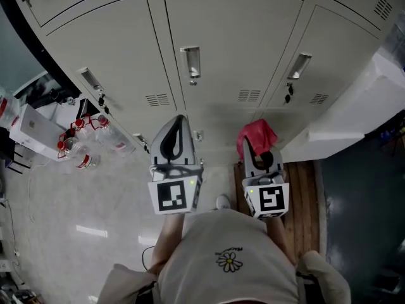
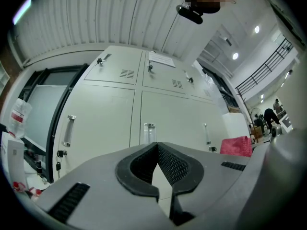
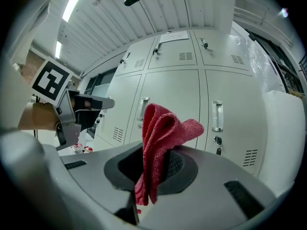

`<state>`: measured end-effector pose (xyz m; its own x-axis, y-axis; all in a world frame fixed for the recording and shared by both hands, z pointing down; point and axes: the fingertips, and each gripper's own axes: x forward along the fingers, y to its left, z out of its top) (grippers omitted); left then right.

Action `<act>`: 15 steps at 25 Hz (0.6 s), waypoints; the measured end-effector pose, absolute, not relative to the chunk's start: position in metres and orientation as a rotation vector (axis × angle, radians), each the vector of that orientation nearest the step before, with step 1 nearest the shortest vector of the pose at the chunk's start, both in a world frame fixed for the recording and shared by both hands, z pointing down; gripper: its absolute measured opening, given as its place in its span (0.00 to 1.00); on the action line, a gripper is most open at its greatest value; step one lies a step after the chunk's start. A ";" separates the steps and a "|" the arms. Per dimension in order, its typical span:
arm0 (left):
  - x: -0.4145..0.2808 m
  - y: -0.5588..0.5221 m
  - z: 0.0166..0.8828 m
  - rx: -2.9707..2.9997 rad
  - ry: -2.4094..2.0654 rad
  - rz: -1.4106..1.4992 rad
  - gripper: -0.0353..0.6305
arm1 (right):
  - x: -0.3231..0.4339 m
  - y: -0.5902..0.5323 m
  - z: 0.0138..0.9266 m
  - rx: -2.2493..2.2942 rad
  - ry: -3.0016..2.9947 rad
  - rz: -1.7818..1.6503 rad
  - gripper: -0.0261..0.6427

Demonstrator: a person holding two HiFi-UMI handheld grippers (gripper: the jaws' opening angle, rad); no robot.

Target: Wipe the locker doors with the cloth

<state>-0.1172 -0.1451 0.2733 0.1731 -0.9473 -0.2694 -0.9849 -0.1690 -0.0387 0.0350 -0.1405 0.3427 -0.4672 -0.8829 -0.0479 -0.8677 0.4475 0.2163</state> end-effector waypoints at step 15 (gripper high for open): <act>-0.117 -0.179 0.216 -2.229 1.781 0.171 0.08 | -0.067 -0.205 0.093 1.283 -2.904 -0.879 0.10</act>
<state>-0.1168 -0.1793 0.2155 0.2319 -0.9359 -0.2651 -0.9692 -0.1992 -0.1447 -0.0668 -0.2048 0.0935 -0.6867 -0.6420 -0.3409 -0.7233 0.5569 0.4082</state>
